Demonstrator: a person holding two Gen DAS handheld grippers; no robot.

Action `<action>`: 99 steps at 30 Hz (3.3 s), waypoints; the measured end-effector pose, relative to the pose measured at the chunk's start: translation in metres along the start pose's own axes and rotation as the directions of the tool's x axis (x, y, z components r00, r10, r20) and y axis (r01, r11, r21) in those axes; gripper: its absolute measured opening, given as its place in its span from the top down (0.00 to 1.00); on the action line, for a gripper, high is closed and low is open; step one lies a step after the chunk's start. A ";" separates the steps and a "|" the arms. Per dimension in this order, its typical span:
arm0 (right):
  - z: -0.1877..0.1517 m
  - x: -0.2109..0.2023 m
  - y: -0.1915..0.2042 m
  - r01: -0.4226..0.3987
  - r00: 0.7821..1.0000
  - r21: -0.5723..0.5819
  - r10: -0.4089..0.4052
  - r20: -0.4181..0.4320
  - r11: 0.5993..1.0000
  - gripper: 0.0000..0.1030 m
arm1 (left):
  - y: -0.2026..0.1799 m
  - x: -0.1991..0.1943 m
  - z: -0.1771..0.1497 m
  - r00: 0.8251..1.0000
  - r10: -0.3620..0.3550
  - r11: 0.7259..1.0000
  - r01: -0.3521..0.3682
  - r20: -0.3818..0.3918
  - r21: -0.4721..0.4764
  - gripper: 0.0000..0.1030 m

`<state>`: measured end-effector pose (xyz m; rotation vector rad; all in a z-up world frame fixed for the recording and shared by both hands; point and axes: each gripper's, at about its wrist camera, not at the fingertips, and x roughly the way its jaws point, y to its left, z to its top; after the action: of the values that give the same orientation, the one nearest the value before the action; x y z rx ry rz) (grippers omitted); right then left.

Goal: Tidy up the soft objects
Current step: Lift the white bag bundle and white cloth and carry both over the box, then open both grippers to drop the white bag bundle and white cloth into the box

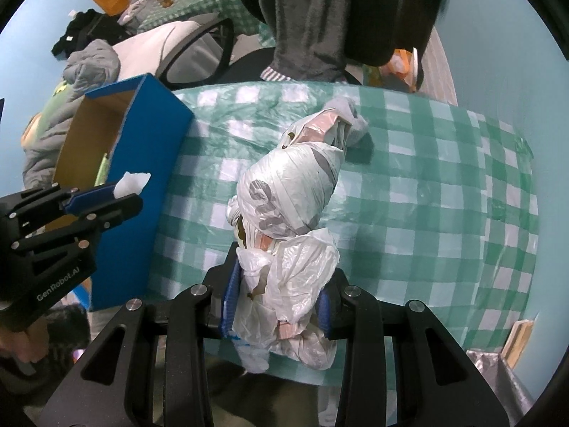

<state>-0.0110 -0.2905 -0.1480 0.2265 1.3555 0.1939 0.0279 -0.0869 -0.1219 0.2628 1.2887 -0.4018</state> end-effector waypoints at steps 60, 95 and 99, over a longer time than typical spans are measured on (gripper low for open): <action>0.059 0.027 0.194 -0.168 0.986 -0.311 0.162 -0.046 0.935 0.66 | 0.166 -0.044 -0.060 0.994 0.111 0.933 -0.102 0.004 -0.345 0.80; 0.067 0.054 0.232 -0.172 0.984 -0.293 0.153 -0.088 0.940 0.46 | 0.216 -0.026 -0.081 0.986 0.134 0.892 -0.164 -0.100 -0.422 0.59; 0.068 0.049 0.226 -0.163 0.986 -0.283 0.149 -0.071 0.945 0.43 | 0.213 -0.028 -0.079 0.985 0.141 0.892 -0.172 -0.103 -0.418 0.57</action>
<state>0.0643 -0.0636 -0.1190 0.0835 1.3404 0.5292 0.0442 0.1419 -0.1229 0.0080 1.3782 0.0345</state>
